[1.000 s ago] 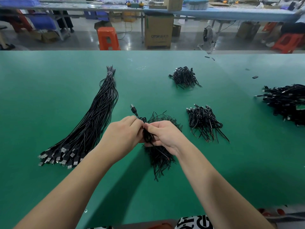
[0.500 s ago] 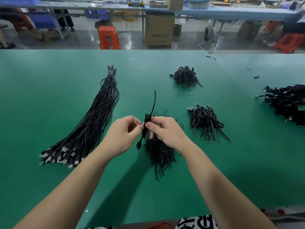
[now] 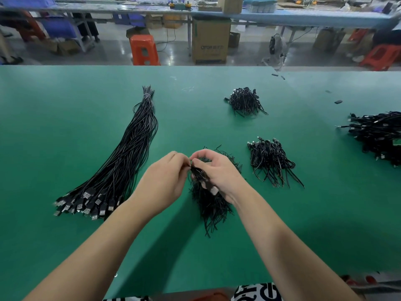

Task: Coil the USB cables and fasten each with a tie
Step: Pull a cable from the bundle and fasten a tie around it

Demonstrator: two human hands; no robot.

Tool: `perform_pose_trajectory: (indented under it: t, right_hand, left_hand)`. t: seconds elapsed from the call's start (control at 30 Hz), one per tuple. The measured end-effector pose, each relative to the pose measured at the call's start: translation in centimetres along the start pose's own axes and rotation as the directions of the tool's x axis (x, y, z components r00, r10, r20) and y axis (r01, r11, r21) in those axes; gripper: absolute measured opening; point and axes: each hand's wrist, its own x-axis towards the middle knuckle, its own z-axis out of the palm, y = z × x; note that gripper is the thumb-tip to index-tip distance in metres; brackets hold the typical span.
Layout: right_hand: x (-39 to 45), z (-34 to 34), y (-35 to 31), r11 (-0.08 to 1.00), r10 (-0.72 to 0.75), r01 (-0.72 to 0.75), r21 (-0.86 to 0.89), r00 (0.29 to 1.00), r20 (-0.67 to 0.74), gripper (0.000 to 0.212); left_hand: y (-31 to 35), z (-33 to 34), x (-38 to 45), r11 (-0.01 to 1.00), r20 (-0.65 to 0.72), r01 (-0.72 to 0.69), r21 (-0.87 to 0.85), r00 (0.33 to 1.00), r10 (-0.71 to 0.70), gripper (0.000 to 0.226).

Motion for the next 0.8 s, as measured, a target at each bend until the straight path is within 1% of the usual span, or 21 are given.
perform_pose_trajectory:
  t: [0.07, 0.13, 0.17, 0.23, 0.27, 0.33, 0.4, 0.43, 0.5, 0.57, 0.6, 0.63, 0.67, 0.73, 0.8]
  right_hand:
    - [-0.2, 0.0, 0.0, 0.997, -0.068, 0.067, 0.027, 0.995, 0.069, 0.018]
    - [-0.3, 0.0, 0.1, 0.994, -0.11, 0.109, 0.018, 0.985, 0.131, 0.03]
    - [-0.2, -0.1, 0.2, 0.992, -0.124, 0.125, 0.003, 0.983, 0.133, 0.034]
    - [-0.1, 0.0, 0.1, 0.986, -0.149, 0.154, -0.061, 0.986, 0.08, 0.03]
    - [-0.1, 0.1, -0.1, 0.981, -0.16, 0.163, -0.107, 0.986, 0.042, 0.023]
    - [0.0, 0.2, -0.2, 0.971, -0.152, 0.146, -0.188, 0.988, -0.017, 0.007]
    - [0.1, 0.3, 0.0, 0.976, -0.121, 0.113, -0.188, 0.992, -0.031, 0.017]
    - [0.2, 0.4, 0.0, 0.985, -0.094, 0.088, -0.148, 0.995, -0.029, 0.022]
    - [0.1, 0.6, -0.1, 0.996, -0.054, 0.053, -0.078, 0.998, -0.012, 0.022]
    - [0.2, 0.4, -0.2, 0.99, -0.047, 0.045, -0.131, 0.999, -0.013, 0.013]
    - [0.1, 0.3, -0.4, 0.986, -0.051, 0.047, -0.157, 0.999, -0.019, 0.01]
    - [0.1, 0.1, -0.4, 0.986, -0.056, 0.052, -0.156, 0.998, -0.023, 0.01]
    - [0.1, 0.1, -0.4, 0.99, -0.062, 0.058, -0.128, 0.998, -0.021, 0.01]
    - [-0.1, 0.3, -0.5, 0.995, -0.088, 0.088, -0.047, 0.996, -0.005, 0.006]
    - [-0.1, 0.5, -0.7, 0.995, -0.104, 0.104, 0.009, 0.995, 0.006, 0.014]
  left_hand:
    - [-0.5, 0.1, 0.2, 0.971, -0.018, 0.177, -0.159, 0.983, -0.183, 0.004]
    - [-1.1, 0.2, 0.6, 0.896, 0.023, 0.328, -0.3, 0.941, -0.337, 0.009]
    - [-1.4, 0.2, 0.7, 0.844, 0.059, 0.383, -0.375, 0.919, -0.391, 0.01]
    - [-1.5, 0.3, 0.7, 0.764, 0.113, 0.443, -0.469, 0.888, -0.446, 0.012]
    - [-1.4, 0.3, 0.7, 0.766, 0.107, 0.444, -0.465, 0.887, -0.449, 0.012]
    - [-0.8, 0.3, 0.6, 0.851, 0.024, 0.381, -0.36, 0.916, -0.4, 0.009]
    - [-0.2, 0.3, 0.4, 0.956, -0.076, 0.241, -0.168, 0.964, -0.256, 0.004]
    - [0.0, 0.3, 0.3, 0.987, -0.104, 0.152, -0.057, 0.982, -0.158, 0.003]
    - [0.0, 0.3, 0.1, 0.991, -0.103, -0.013, 0.132, 0.994, 0.027, 0.014]
    - [-0.3, 0.5, -0.2, 0.96, -0.091, -0.142, 0.242, 0.982, 0.168, 0.024]
    - [-0.3, 0.6, -0.3, 0.952, -0.091, -0.162, 0.26, 0.977, 0.191, 0.025]
    - [-0.3, 0.7, -0.3, 0.955, -0.095, -0.15, 0.254, 0.979, 0.179, 0.024]
    - [-0.3, 0.8, -0.4, 0.968, -0.098, -0.113, 0.225, 0.986, 0.138, 0.022]
    - [0.0, 0.8, -0.3, 0.996, -0.106, -0.002, 0.091, 0.994, 0.011, 0.011]
    - [0.0, 0.8, -0.1, 0.993, -0.124, 0.097, -0.064, 0.987, -0.104, 0.005]
